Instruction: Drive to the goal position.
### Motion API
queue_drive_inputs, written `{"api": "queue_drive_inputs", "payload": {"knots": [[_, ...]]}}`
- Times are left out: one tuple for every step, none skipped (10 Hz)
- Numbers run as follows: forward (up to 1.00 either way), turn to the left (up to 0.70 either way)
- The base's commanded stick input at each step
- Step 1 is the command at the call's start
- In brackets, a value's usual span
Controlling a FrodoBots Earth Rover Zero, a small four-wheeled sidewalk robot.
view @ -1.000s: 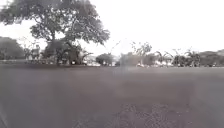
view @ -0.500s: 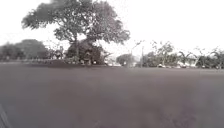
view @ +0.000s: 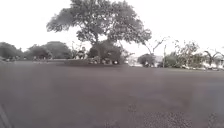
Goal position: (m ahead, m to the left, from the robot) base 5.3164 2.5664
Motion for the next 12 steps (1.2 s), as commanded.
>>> {"api": "queue_drive_inputs", "payload": {"knots": [[0.00,0.45],[0.00,0.45],[0.00,0.45],[0.00,0.45],[0.00,0.45],[0.00,0.45],[0.00,0.45],[0.00,0.45],[0.00,0.45],[0.00,0.00],[0.00,0.00],[0.00,0.00]]}}
